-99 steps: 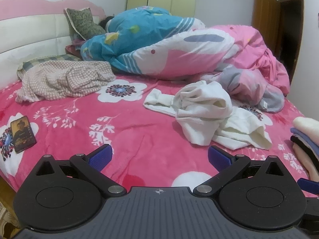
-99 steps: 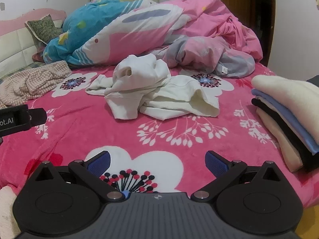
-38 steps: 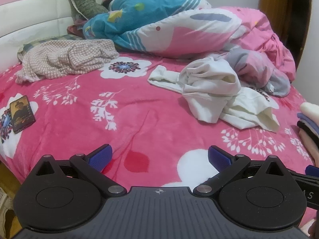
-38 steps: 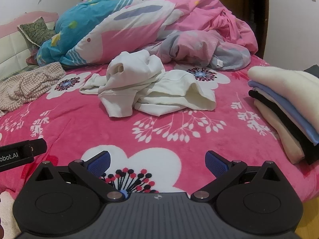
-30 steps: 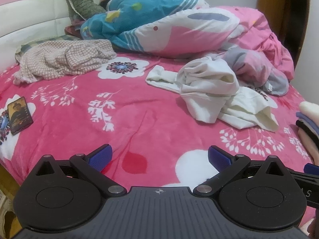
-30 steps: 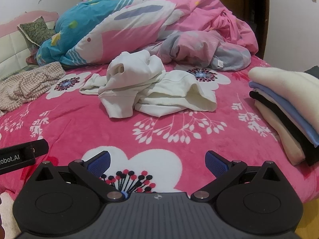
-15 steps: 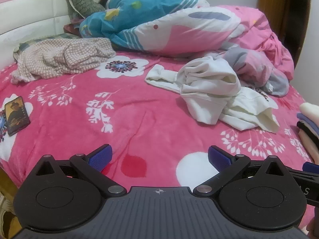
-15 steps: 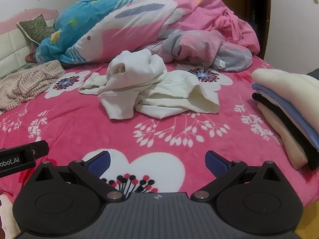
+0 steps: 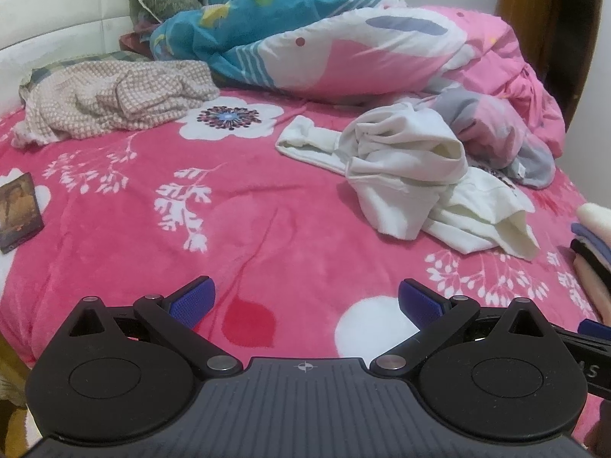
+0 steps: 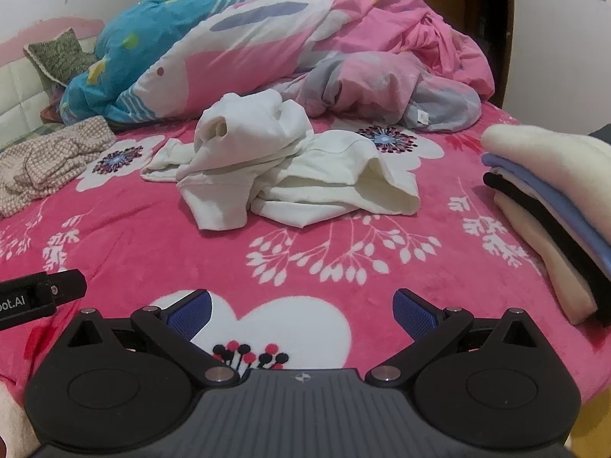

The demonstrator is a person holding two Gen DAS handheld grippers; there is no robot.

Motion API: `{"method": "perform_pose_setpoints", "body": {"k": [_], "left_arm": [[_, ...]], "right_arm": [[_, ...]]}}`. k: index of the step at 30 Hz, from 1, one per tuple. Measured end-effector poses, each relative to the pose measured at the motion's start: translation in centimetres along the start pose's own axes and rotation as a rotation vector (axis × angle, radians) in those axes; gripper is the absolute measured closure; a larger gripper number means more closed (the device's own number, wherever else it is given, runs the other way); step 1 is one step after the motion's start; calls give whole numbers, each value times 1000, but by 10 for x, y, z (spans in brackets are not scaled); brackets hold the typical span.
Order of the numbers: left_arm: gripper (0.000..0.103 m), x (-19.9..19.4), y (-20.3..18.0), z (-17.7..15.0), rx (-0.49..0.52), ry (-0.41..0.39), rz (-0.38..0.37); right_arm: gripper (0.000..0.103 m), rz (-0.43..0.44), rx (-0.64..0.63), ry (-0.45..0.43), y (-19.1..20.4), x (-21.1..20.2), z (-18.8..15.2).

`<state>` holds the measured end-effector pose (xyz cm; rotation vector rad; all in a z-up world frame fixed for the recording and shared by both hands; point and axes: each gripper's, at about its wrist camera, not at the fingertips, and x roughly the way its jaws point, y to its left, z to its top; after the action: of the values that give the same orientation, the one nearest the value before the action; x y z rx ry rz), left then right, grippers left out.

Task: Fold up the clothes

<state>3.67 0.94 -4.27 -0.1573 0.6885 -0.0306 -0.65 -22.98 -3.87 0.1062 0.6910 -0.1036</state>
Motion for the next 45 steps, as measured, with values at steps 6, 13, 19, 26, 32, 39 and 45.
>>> {"method": "perform_pose_setpoints", "body": {"k": [6, 13, 19, 26, 32, 39, 45], "left_arm": [[0, 19, 6, 1, -15, 9, -27], [0, 53, 4, 13, 38, -60, -59], [0, 96, -15, 44, 167, -179, -124], [5, 159, -54, 67, 371, -176, -210], [49, 195, -72, 69, 405, -94, -242], [58, 160, -77, 67, 408, -128, -340], [57, 91, -79, 51, 421, -165, -468]], "right_arm": [[0, 108, 3, -74, -14, 5, -5], [0, 180, -103, -271, -15, 11, 14], [0, 248, -217, -356, 4, 51, 77], [3, 316, -322, -261, 38, 137, 149], [66, 308, -320, -41, 40, 202, 152], [91, 367, -164, -150, 0, 157, 155], [91, 481, -58, -255, -36, 78, 138]]}}
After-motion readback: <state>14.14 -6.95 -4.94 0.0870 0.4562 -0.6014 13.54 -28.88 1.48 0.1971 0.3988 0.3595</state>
